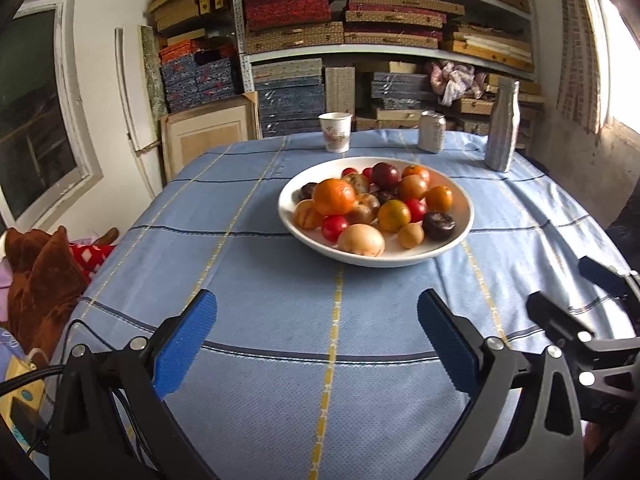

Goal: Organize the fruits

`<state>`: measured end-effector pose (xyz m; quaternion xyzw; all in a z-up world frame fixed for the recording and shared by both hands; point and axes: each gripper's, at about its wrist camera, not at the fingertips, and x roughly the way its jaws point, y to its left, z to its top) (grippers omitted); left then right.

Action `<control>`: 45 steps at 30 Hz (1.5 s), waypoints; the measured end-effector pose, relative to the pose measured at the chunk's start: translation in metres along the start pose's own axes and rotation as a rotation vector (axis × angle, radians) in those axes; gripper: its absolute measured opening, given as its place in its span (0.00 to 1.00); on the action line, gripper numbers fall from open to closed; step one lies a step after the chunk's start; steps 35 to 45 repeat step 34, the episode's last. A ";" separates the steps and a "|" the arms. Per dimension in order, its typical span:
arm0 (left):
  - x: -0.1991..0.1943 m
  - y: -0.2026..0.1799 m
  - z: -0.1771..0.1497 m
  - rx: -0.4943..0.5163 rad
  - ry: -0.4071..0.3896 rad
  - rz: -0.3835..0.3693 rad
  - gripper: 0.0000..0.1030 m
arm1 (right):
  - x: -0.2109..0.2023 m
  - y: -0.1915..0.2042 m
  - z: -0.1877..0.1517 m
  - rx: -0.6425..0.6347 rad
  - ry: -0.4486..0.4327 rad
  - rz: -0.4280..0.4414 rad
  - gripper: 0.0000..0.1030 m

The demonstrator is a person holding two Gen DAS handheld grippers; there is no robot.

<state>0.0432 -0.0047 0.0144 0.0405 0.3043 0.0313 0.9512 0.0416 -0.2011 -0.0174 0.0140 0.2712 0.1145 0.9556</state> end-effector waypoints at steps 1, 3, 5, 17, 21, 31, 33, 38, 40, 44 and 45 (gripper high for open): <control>-0.001 0.000 0.000 -0.002 -0.005 -0.006 0.96 | 0.000 0.000 0.000 0.000 0.000 0.001 0.97; -0.003 0.000 0.000 -0.001 -0.012 -0.009 0.96 | 0.000 0.001 0.000 0.001 0.000 0.003 0.97; -0.005 -0.001 0.000 -0.002 -0.020 -0.017 0.96 | 0.000 0.000 0.000 0.001 0.000 0.005 0.97; -0.005 0.002 0.001 -0.015 -0.011 -0.042 0.96 | 0.000 0.005 -0.001 -0.012 0.002 0.012 0.97; -0.006 0.000 0.000 -0.001 -0.012 0.002 0.96 | 0.000 0.006 -0.001 -0.012 0.003 0.012 0.97; -0.010 0.001 0.001 -0.009 -0.034 -0.034 0.96 | 0.000 0.006 -0.001 -0.011 0.003 0.013 0.97; -0.009 0.002 0.001 -0.016 -0.028 -0.035 0.96 | 0.000 0.005 -0.001 -0.011 0.003 0.013 0.97; -0.008 0.001 0.001 -0.015 -0.024 -0.036 0.96 | 0.000 0.006 -0.001 -0.011 0.004 0.013 0.97; -0.008 0.001 0.001 -0.015 -0.024 -0.036 0.96 | 0.000 0.006 -0.001 -0.011 0.004 0.013 0.97; -0.008 0.001 0.001 -0.015 -0.024 -0.036 0.96 | 0.000 0.006 -0.001 -0.011 0.004 0.013 0.97; -0.008 0.001 0.001 -0.015 -0.024 -0.036 0.96 | 0.000 0.006 -0.001 -0.011 0.004 0.013 0.97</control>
